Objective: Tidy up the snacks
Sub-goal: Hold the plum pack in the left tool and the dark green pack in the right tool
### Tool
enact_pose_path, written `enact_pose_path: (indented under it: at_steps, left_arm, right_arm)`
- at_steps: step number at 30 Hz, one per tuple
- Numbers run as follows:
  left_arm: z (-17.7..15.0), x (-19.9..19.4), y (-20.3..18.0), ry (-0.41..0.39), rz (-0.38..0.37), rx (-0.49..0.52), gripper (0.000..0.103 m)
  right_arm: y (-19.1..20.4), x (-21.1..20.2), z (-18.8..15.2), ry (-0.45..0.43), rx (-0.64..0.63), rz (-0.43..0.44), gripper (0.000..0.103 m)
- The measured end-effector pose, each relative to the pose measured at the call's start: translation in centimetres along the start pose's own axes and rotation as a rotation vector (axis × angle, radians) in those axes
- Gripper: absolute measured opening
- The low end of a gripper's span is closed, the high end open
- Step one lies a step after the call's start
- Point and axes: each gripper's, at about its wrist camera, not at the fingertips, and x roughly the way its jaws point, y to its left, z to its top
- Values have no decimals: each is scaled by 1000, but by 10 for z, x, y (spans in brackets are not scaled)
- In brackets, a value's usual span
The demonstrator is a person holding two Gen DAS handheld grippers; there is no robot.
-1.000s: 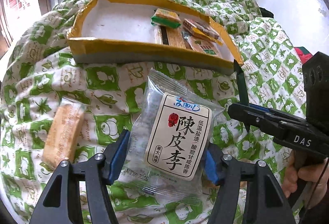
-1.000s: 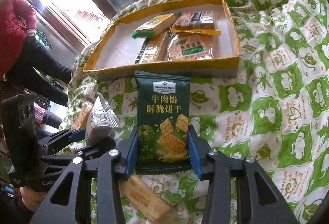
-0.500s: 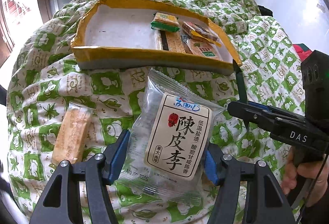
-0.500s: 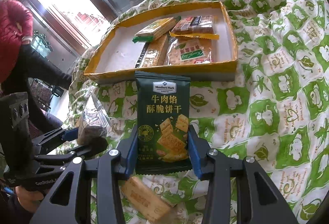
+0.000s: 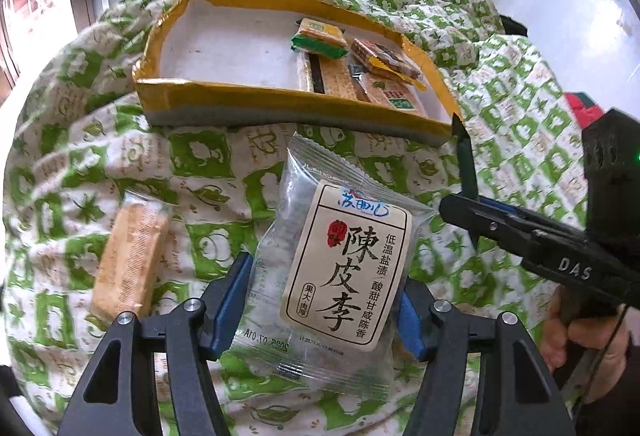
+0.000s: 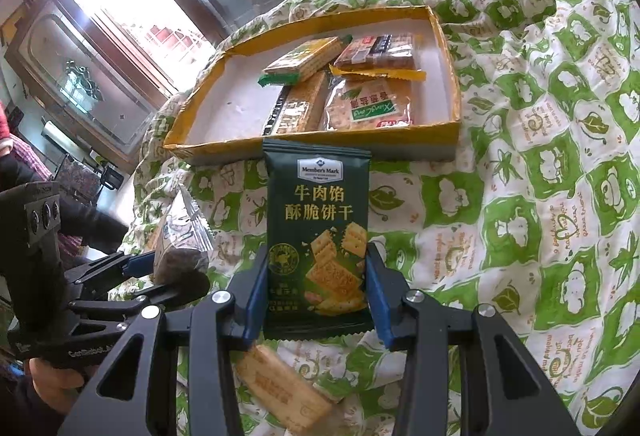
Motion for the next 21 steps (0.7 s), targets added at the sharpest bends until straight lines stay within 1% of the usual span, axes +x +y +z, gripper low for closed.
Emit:
enact_pose_path:
  at_steps: [2,8,16,21]
  left_arm:
    - [4,-1,5,3,-19,-13,68]
    - [16,-14,13,-24,1,-13,68]
    - [12,-21,16,-47,-20,-16,68]
    - [10,-20,18,-45,-31,-15,68]
  right_arm:
    - [0,-2,0,-7,-1,-1,43]
    - [1,-1,0,-3,-3,0,43]
    - [2,5,1,9,-8,-2,43]
    - [3,8,2,13,-8,3,43]
